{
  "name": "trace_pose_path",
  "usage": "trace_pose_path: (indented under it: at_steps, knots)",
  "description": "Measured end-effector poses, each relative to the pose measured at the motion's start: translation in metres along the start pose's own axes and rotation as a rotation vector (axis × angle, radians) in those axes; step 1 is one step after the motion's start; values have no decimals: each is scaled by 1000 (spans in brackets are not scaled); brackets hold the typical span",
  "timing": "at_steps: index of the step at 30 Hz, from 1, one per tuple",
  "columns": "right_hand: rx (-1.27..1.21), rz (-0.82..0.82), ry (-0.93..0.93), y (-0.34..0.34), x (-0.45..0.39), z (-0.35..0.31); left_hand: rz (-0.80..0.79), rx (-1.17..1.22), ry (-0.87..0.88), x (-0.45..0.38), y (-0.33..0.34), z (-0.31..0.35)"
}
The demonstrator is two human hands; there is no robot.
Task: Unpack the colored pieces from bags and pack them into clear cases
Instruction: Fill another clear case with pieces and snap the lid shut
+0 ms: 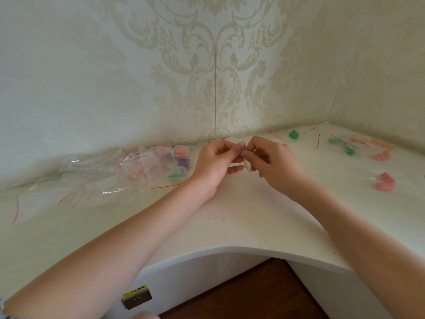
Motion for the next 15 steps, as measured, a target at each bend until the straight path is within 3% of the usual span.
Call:
trace_pose_path:
  at_steps: [10, 15]
  knots:
    - [-5, 57, -66, 23, 6, -13, 22, -469, 249, 9, 11, 0]
    - [161, 56, -47, 20, 2, -17, 81, -780, 444, 9, 9, 3]
Point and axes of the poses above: each hand's wrist, its own x-axis away from the middle knuckle, its own y-axis out of the palm, z = x × y, the point moved 2 cm from there along -x, towards the middle knuckle, and after that the axes turned 1 degree about x, right-handed, at the moved point
